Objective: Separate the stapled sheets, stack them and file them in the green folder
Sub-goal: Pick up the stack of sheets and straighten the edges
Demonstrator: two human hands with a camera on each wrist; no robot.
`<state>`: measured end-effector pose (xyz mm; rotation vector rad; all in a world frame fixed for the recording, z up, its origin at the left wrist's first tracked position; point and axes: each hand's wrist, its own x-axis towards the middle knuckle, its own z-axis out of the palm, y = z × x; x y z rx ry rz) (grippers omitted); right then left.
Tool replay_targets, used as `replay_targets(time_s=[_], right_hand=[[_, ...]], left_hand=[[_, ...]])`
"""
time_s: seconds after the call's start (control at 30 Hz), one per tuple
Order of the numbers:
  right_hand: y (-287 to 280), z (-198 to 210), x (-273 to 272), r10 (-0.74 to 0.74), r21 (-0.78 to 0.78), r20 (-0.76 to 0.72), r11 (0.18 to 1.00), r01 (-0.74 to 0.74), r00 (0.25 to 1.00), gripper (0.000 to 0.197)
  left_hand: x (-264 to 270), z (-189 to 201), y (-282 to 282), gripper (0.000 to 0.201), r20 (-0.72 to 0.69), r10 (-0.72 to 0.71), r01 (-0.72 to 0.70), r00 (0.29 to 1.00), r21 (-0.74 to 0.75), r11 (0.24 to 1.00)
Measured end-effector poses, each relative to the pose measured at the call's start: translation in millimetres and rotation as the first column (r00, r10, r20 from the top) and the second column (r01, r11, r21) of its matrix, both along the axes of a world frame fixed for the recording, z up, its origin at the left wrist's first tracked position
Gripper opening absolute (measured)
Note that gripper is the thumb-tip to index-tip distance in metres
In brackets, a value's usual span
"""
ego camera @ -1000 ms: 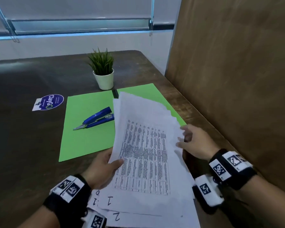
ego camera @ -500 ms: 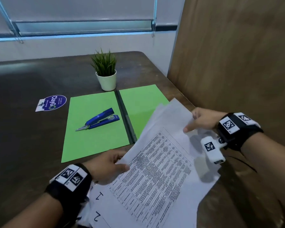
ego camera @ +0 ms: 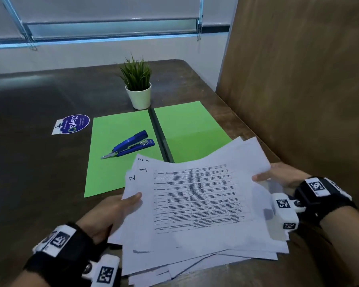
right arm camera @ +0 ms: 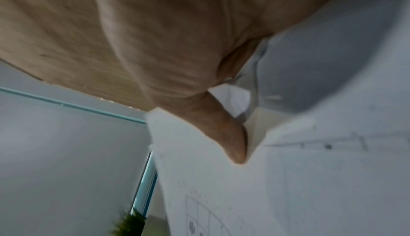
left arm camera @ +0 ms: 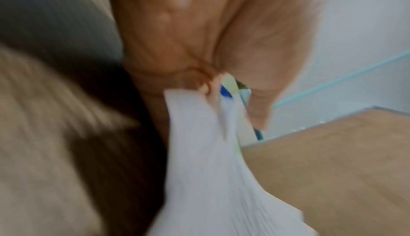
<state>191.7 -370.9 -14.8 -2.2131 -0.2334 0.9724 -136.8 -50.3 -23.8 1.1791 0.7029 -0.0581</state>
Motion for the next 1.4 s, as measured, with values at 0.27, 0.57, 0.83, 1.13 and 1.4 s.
replay_targets(time_s=[0.27, 0.57, 0.83, 1.13, 1.4], right_hand=[[28.9, -10.3, -34.6, 0.032, 0.155, -0.015, 0.987, -0.029, 0.999, 0.049], [29.9, -19.7, -49.4, 0.002, 0.303, -0.106, 0.952, 0.031, 0.994, 0.035], [36.0, 22.7, -55.9, -0.050, 0.447, 0.053, 0.894, 0.021, 0.997, 0.035], [33.7, 89.2, -74.8, -0.118, 0.791, 0.249, 0.597, -0.132, 0.961, 0.055], [36.1, 57.0, -83.2, -0.022, 0.752, 0.111, 0.656, -0.069, 0.994, 0.042]], left_hand=[[5.6, -7.8, -21.9, 0.067, -0.021, 0.017, -0.015, 1.000, 0.083, 0.996], [0.2, -9.9, -21.3, 0.033, -0.105, 0.031, -0.018, 0.994, 0.126, 0.992], [8.7, 21.6, -15.0, 0.017, 0.052, 0.229, -0.234, 0.972, 0.259, 0.937], [-5.5, 90.5, 5.4, 0.020, 0.479, 0.083, -0.397, 0.874, 0.606, 0.689], [3.7, 61.8, 7.5, 0.012, 0.477, 0.113, -0.389, 0.872, 0.533, 0.752]])
